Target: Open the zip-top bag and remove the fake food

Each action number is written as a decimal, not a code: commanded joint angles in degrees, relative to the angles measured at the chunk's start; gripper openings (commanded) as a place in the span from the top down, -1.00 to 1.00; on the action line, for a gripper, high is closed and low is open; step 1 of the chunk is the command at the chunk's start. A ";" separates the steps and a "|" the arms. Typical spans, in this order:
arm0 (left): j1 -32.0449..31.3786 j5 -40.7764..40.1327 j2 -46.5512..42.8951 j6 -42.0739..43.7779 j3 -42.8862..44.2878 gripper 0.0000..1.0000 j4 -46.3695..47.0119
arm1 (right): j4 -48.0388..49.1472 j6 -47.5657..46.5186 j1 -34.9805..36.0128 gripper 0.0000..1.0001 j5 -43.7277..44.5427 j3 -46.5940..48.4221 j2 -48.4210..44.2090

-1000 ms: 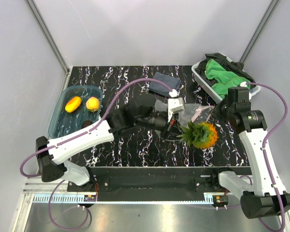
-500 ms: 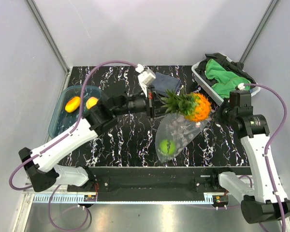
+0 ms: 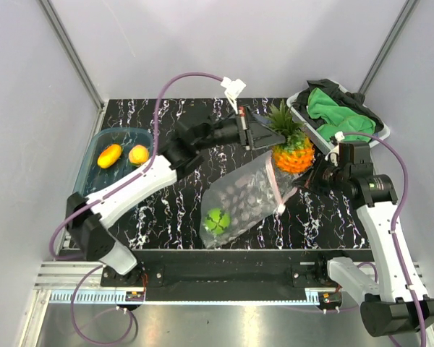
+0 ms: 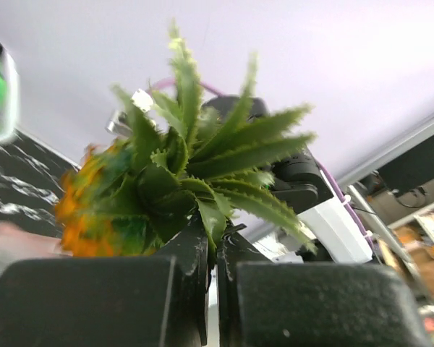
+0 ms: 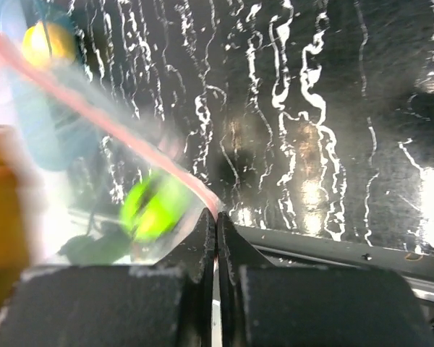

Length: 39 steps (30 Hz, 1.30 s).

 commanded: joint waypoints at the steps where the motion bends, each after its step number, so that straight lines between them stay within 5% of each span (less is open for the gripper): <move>1: -0.76 3.27 2.16 -4.44 5.33 1.00 8.88 | 1.78 -0.77 0.19 1.00 -4.92 3.53 1.46; 10: -1.47 1.43 4.01 -3.13 9.72 1.00 7.14 | 4.43 5.30 0.19 1.00 -5.10 3.09 -1.35; 21: 5.64 -13.15 -7.93 21.03 14.31 1.00 -32.46 | -10.78 -1.91 0.19 1.00 7.48 11.86 -1.53; 29: 24.59 -28.43 -23.65 27.02 -3.52 1.00 -44.72 | -16.06 -5.07 0.19 1.00 6.60 16.71 -1.53; 35: 38.58 -40.12 -27.28 33.26 -15.14 1.00 -48.15 | -15.89 -5.78 0.11 1.00 4.14 14.78 -2.06; 39: 40.54 -53.58 -27.02 35.03 -18.57 1.00 -50.44 | -16.41 -5.87 0.11 1.00 3.00 14.60 -2.15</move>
